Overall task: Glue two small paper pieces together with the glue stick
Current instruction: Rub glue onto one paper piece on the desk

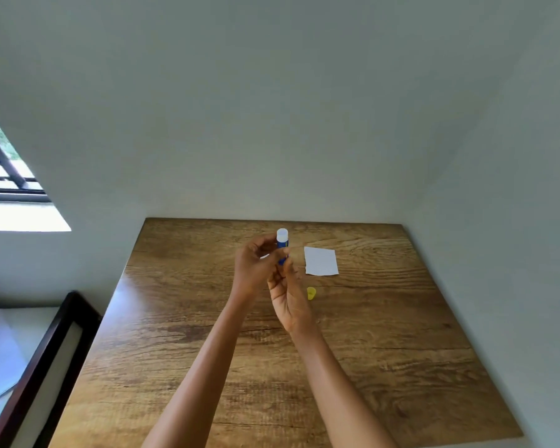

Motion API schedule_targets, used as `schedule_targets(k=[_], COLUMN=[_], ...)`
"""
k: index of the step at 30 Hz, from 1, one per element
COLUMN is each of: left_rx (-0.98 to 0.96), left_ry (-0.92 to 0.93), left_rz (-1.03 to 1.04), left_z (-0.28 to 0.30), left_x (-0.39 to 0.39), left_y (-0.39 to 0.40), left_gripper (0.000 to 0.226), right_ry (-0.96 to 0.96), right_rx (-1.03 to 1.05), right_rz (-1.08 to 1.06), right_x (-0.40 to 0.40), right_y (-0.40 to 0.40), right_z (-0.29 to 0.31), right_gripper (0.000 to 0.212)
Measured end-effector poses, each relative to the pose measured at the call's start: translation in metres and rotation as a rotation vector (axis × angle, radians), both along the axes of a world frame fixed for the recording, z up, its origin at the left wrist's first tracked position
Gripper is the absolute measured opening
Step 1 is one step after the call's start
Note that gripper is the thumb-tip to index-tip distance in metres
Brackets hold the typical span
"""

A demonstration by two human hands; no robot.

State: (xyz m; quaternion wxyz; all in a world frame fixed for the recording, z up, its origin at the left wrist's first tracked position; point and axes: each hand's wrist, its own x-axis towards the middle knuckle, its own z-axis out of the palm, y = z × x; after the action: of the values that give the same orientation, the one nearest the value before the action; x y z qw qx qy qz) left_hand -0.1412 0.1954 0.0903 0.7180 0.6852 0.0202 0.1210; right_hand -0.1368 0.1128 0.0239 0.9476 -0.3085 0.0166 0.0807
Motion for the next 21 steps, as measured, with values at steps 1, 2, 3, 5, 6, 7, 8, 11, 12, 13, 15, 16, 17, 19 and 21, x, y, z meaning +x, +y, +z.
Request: schedule_targets(k=[1, 2, 3, 5, 6, 7, 8, 11, 12, 13, 15, 16, 17, 19, 21], left_rx=[0.006, 0.019, 0.048, 0.099, 0.089, 0.091, 0.098, 0.173, 0.174, 0.162, 0.124, 0.109, 0.103, 0.120, 0.145], left_ry=[-0.006, -0.019, -0.043, -0.074, -0.076, -0.084, -0.106, -0.162, -0.152, -0.131, -0.097, -0.092, -0.094, -0.120, -0.151], left_rz=[-0.010, -0.025, -0.039, -0.052, -0.051, -0.043, -0.039, -0.053, -0.050, -0.038, -0.013, -0.009, -0.011, -0.027, -0.054], left_z=[0.000, 0.000, 0.000, -0.002, -0.003, -0.004, -0.005, -0.007, -0.008, -0.009, -0.010, -0.011, -0.010, -0.009, -0.007], left_x=[-0.001, -0.003, -0.006, -0.011, -0.013, -0.015, -0.016, -0.018, -0.019, -0.020, -0.020, -0.020, -0.021, -0.024, -0.025], left_y=[0.004, 0.007, 0.010, 0.015, 0.016, 0.019, 0.021, 0.023, 0.023, 0.023, 0.025, 0.025, 0.026, 0.025, 0.022], left_gripper=[0.019, 0.019, 0.019, 0.021, 0.021, 0.020, 0.020, 0.022, 0.020, 0.019, 0.016, 0.015, 0.016, 0.021, 0.026], right_ry=[0.019, 0.040, 0.057, 0.076, 0.076, 0.074, 0.075, 0.079, 0.060, 0.035, -0.008, -0.023, -0.033, -0.032, 0.000], right_rx=[0.014, 0.023, 0.027, -0.004, -0.047, -0.105, -0.166, -0.227, -0.205, -0.170, -0.095, -0.074, -0.069, -0.092, -0.138], right_rz=[0.002, 0.009, 0.016, 0.033, 0.047, 0.063, 0.074, 0.090, 0.116, 0.148, 0.193, 0.202, 0.201, 0.193, 0.175], right_x=[-0.001, -0.001, -0.002, -0.003, -0.004, -0.005, -0.006, -0.008, -0.010, -0.012, -0.017, -0.020, -0.022, -0.023, -0.024], right_y=[0.003, 0.007, 0.010, 0.015, 0.017, 0.019, 0.021, 0.021, 0.021, 0.021, 0.019, 0.017, 0.015, 0.014, 0.015], right_z=[0.000, 0.001, 0.002, 0.007, 0.009, 0.012, 0.014, 0.017, 0.017, 0.015, 0.011, 0.008, 0.005, 0.007, 0.013], right_gripper=[0.027, 0.029, 0.032, 0.037, 0.037, 0.037, 0.037, 0.044, 0.047, 0.048, 0.044, 0.041, 0.040, 0.042, 0.045])
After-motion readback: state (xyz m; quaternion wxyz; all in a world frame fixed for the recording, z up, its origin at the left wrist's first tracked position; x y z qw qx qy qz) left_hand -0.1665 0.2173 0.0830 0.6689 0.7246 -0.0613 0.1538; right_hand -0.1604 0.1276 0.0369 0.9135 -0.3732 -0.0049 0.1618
